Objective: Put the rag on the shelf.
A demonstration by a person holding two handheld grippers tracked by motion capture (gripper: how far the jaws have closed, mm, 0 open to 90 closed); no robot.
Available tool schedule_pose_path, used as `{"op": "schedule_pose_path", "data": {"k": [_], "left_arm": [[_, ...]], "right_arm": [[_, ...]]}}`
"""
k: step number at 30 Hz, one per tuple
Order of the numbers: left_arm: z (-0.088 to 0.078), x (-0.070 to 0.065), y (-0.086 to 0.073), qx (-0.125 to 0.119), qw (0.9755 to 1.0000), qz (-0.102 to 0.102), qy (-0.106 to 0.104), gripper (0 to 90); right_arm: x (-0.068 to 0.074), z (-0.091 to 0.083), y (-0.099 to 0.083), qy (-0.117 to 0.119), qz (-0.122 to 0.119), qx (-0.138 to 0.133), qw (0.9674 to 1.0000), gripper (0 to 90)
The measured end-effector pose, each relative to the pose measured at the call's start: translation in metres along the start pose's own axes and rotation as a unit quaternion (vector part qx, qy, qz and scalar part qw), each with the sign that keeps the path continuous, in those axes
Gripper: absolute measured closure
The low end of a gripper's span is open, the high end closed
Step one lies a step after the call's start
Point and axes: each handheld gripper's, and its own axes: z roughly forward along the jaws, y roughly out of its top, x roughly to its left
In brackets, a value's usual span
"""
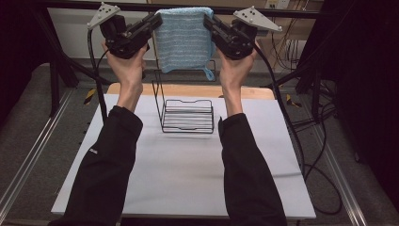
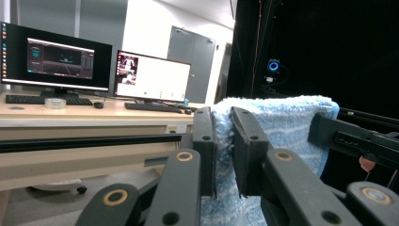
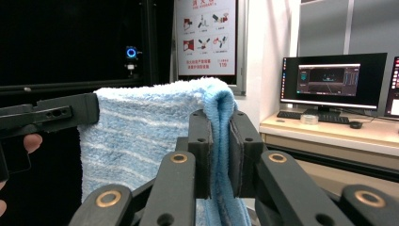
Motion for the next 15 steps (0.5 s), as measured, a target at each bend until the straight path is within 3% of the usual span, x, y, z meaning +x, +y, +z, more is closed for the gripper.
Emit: {"op": "schedule_pose_path", "data": {"k": [9, 15], "left_arm": [[0.009, 0.012, -0.012, 0.019, 0.9998, 0.001, 0.009, 80.2], [0.013, 0.017, -0.02, 0.037, 0.9991, 0.015, 0.015, 80.2]], "right_arm": [[-0.004, 0.008, -0.013, -0.007, 0.004, 0.022, 0.9997, 81.6], [-0.005, 0.012, -0.022, -0.011, 0.002, 0.034, 0.9994, 81.5]]}}
